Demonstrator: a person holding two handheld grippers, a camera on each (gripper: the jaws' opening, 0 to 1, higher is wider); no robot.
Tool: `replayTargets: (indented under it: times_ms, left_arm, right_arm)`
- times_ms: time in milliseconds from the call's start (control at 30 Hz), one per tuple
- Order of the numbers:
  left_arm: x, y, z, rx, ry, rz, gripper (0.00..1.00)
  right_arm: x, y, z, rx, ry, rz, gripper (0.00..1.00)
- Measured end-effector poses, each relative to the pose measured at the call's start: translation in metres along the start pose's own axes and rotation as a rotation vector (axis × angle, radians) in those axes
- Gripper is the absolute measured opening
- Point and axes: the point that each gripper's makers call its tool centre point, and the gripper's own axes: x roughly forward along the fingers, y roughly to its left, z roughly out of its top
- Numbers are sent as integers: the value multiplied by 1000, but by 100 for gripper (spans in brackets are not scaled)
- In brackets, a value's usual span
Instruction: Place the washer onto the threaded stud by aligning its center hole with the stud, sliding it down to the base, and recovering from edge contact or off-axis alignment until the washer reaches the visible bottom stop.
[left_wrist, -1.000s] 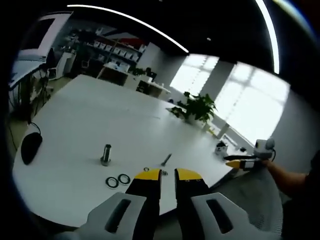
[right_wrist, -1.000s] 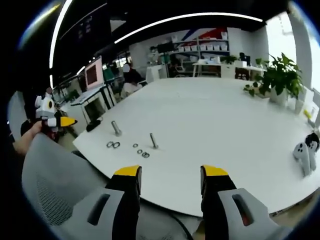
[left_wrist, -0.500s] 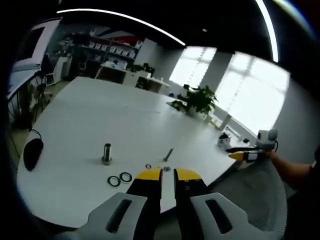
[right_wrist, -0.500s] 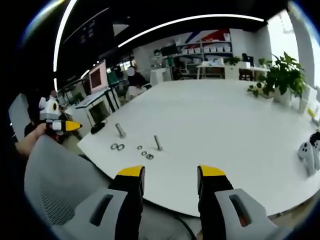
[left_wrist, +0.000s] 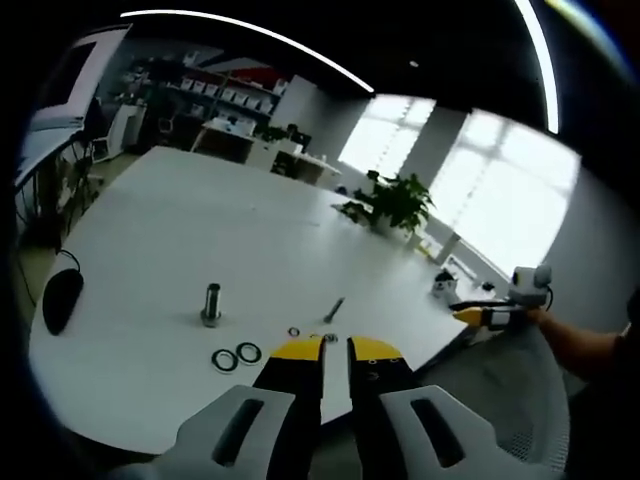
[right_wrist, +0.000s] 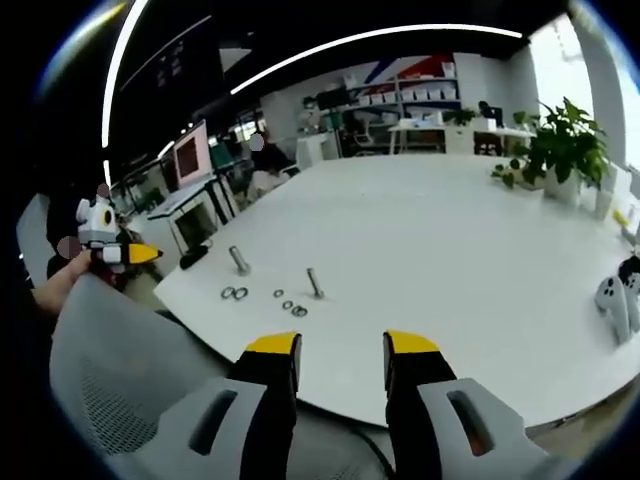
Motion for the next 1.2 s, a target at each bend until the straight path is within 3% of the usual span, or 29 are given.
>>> replayTargets:
  times_ms: [100, 267, 333, 400, 433, 533, 767, 867, 1100, 1200]
  left_arm:
    - [1, -2, -5, -32, 21, -11, 7]
    - [-3, 3, -18, -67, 61, 8, 7]
    - [-4, 3, -23, -57, 87, 11, 8]
    - [-5, 6, -25, -52, 98, 26, 8]
    - [-6, 7, -26, -56, 101, 36, 8]
    - [-14, 18, -26, -93, 79, 77, 8]
    - [-15, 25, -10, -117, -14, 103, 14]
    - [-13, 25, -9, -118, -9, 95, 14]
    - [-13, 29, -10, -134, 2, 109, 13]
    - [-18, 37, -10, -143, -12, 120, 13]
  right_arm:
    - [4, 6, -17, -18, 110, 41, 34]
    - [4, 18, -33, -49, 217, 110, 33]
    - [4, 23, -31, -86, 213, 137, 33]
    - [5, 34, -18, -113, 139, 192, 34]
    - [5, 36, -19, -120, 147, 204, 34]
    - [8, 42, -29, -218, 247, 276, 34]
    - [34, 43, -14, -445, 292, 382, 34]
    - [48, 53, -9, -525, 298, 442, 34]
    - [82, 70, -20, -693, 397, 554, 33]
    - [102, 68, -27, -779, 429, 561, 33]
